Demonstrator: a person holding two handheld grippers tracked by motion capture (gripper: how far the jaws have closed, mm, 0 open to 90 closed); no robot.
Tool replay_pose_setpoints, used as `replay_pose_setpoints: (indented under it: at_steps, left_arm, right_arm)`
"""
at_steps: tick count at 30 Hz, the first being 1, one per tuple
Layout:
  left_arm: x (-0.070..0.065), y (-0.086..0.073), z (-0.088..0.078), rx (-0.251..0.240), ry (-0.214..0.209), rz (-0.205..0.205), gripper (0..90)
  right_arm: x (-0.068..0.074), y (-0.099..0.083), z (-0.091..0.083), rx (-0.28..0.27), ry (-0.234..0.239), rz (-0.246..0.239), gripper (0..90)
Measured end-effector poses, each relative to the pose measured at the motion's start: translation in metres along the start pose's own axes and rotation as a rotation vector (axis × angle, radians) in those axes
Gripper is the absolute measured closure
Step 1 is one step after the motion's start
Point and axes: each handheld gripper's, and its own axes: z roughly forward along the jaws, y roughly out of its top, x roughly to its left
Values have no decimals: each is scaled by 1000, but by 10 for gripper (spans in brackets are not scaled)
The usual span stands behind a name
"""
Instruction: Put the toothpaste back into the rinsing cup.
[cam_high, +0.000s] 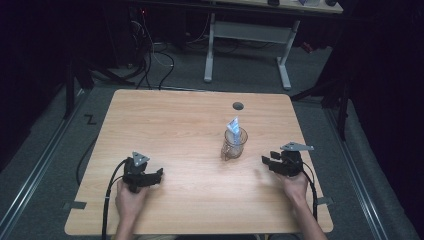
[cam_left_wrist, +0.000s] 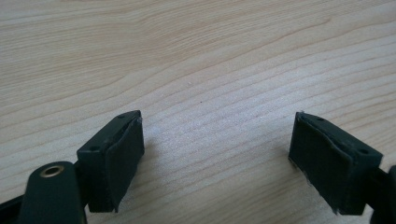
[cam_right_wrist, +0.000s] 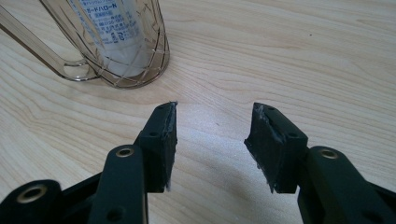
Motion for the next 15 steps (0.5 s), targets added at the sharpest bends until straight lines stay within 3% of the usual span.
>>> replay_pose_setpoints:
  at_steps: [15]
  left_arm:
    - [0,0,0,0,0,0,180]
  right_arm:
    - [3,-3,16,26,-35,-32,511]
